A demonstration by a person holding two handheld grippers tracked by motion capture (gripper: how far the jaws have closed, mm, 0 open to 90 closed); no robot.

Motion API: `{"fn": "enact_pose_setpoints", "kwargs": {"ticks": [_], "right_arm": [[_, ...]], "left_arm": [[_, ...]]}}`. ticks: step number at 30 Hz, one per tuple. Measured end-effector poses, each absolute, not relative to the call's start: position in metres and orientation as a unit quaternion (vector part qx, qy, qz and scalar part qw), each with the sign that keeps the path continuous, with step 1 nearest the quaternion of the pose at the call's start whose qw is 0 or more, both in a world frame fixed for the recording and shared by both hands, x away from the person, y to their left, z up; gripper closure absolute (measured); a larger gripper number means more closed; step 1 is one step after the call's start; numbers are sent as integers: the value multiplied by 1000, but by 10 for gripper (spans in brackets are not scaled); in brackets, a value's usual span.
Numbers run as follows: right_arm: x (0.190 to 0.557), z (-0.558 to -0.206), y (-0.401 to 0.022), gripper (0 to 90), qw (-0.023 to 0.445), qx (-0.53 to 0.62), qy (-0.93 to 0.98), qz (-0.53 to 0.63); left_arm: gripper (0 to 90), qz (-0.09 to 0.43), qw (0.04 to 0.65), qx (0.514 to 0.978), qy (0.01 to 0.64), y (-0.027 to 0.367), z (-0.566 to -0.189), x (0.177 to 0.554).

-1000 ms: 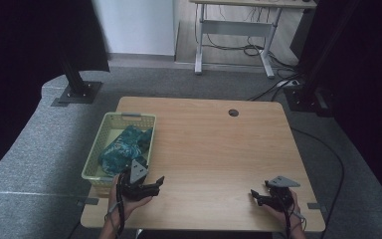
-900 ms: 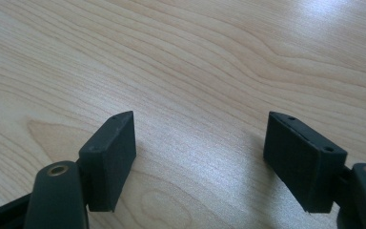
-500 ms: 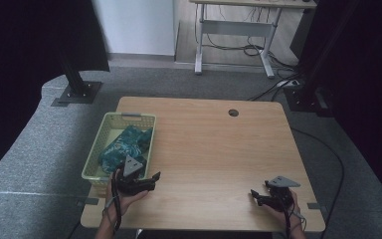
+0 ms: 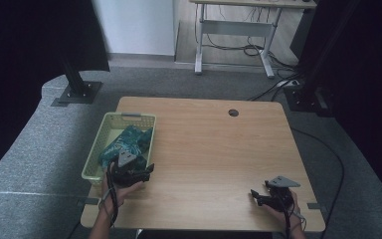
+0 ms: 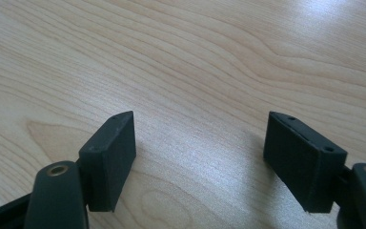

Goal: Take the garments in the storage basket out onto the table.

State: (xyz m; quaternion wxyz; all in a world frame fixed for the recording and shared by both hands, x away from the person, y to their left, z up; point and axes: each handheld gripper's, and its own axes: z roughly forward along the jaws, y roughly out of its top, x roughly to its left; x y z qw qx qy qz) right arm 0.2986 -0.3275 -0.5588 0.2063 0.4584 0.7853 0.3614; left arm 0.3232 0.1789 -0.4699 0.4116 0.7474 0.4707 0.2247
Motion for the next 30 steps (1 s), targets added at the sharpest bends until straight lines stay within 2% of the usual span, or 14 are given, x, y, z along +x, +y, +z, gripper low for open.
{"fn": "enact_pose_setpoints", "kwargs": {"ticks": [30], "right_arm": [[298, -559, -327, 253, 207, 460, 785, 361]], "left_arm": [[247, 236, 387, 740, 497, 198, -458, 350]]}}
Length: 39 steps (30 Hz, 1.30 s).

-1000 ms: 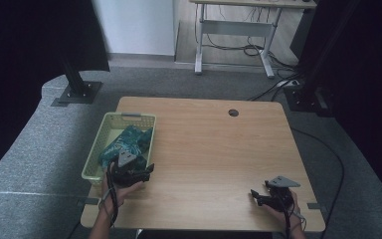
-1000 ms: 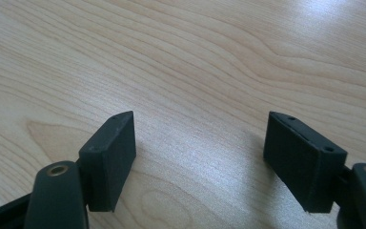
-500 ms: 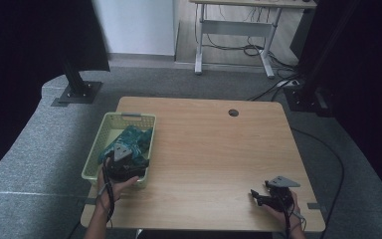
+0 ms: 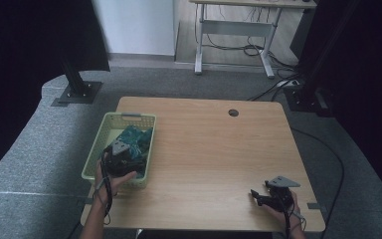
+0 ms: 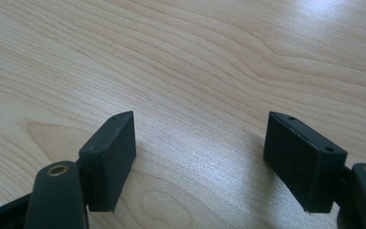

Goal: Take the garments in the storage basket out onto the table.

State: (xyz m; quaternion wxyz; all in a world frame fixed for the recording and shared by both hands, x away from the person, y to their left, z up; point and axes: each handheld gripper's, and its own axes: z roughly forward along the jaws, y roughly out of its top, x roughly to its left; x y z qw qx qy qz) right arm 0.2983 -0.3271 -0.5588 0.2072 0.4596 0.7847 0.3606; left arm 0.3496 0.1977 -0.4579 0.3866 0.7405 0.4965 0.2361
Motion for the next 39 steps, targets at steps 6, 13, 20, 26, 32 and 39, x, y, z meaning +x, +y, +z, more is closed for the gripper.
{"fn": "enact_pose_setpoints", "kwargs": {"ticks": [6, 13, 20, 26, 32, 39], "right_arm": [[298, -559, -327, 253, 207, 460, 785, 361], [298, -559, -327, 253, 207, 460, 784, 360], [298, -559, -327, 253, 207, 460, 784, 361], [298, -559, -327, 253, 207, 461, 784, 360], [298, -559, -327, 253, 207, 461, 784, 360], [298, -559, -327, 253, 208, 461, 784, 360]], "left_arm": [[246, 236, 382, 742, 498, 199, -454, 357], [238, 240, 369, 740, 509, 202, -453, 365], [238, 238, 366, 737, 515, 207, -451, 371], [237, 240, 355, 734, 527, 212, -452, 376], [234, 234, 344, 733, 539, 216, -456, 383], [232, 232, 337, 734, 542, 215, -455, 391]]}}
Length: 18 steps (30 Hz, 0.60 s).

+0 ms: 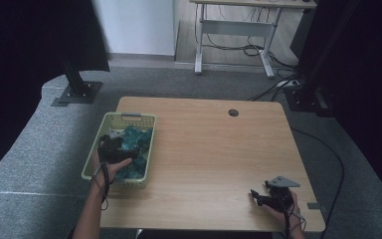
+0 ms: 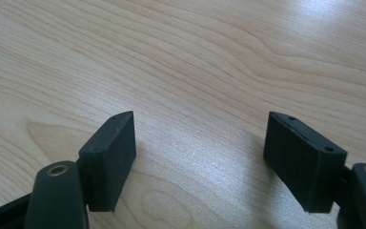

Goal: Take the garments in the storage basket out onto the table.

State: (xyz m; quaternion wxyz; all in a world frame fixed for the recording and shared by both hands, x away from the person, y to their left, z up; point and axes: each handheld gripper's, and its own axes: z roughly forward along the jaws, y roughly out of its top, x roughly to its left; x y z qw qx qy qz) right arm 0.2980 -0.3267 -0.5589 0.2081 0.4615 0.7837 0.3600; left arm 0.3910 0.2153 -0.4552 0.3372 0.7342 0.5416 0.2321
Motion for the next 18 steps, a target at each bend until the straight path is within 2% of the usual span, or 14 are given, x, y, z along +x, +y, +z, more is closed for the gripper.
{"fn": "enact_pose_setpoints", "kwargs": {"ticks": [18], "right_arm": [[298, -559, -326, 253, 209, 463, 783, 359]], "left_arm": [[221, 218, 291, 762, 536, 201, -463, 416]]}}
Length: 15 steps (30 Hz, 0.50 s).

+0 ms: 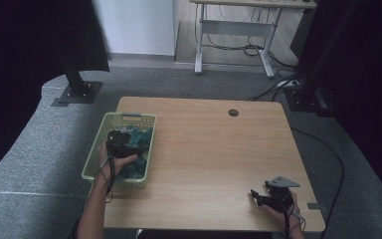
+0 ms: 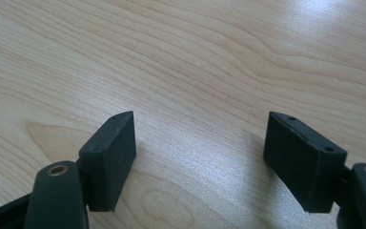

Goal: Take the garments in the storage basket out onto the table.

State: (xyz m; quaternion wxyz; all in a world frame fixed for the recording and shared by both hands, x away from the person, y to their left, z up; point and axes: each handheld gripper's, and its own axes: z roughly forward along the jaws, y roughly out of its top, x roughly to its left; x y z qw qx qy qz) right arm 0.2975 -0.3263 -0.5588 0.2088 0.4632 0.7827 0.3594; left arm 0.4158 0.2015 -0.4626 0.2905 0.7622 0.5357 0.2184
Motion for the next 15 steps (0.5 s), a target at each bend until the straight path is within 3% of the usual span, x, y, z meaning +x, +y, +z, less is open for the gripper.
{"fn": "enact_pose_setpoints", "kwargs": {"ticks": [15], "right_arm": [[297, -559, -326, 253, 209, 464, 782, 359]], "left_arm": [[216, 216, 248, 776, 539, 190, -480, 435]]}}
